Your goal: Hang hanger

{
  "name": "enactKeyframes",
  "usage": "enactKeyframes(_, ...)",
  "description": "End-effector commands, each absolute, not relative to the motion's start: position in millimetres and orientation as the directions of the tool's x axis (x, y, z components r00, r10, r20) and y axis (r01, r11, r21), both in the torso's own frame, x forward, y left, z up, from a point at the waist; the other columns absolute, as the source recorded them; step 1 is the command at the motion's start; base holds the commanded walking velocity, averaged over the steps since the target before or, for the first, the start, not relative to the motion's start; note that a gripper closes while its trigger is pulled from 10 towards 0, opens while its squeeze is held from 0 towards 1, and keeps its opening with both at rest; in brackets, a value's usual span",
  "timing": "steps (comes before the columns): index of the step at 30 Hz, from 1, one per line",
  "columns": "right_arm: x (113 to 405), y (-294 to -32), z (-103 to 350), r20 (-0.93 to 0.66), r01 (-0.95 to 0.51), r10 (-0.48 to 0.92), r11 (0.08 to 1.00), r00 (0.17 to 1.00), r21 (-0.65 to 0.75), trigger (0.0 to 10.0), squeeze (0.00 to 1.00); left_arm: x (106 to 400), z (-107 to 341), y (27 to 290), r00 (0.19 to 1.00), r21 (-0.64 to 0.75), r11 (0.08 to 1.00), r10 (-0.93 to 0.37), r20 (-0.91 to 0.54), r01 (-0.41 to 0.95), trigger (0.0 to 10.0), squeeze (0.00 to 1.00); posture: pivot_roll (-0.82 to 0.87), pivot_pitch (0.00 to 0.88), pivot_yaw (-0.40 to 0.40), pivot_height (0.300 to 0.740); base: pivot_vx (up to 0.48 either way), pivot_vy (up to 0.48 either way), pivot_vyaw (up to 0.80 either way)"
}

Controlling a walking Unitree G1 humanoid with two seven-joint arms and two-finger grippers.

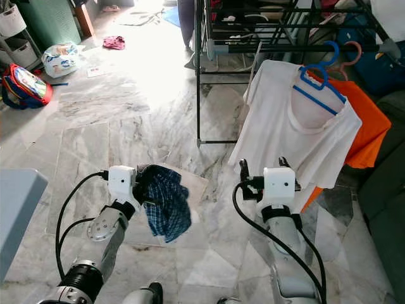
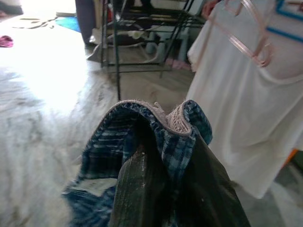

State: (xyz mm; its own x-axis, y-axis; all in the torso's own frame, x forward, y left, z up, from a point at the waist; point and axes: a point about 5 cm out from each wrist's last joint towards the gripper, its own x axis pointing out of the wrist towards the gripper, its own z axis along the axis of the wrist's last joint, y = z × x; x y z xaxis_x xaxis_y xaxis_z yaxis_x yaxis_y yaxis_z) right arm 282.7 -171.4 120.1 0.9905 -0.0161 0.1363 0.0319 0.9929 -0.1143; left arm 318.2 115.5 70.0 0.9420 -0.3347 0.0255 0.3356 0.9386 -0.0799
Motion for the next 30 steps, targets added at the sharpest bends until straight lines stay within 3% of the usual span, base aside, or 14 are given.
enactKeyframes(1,285,-175,134,0.184,0.063,-0.040,0.991,0.982,-0.121,10.0,0.00,323,83,113,0.932,-0.079,0.930,-0.353,0.084,0.359,10.0,0.00,-0.05,0.112,0.001,0.740,0.000,0.000,0.00)
enactKeyframes(30,287,-166,132,0.149,-0.002,0.015,0.996,0.989,-0.091,10.0,0.00,326,89,109,0.924,-0.096,0.921,-0.366,0.114,0.377,10.0,0.00,-0.05,0.115,-0.005,0.740,0.339,0.000,0.00)
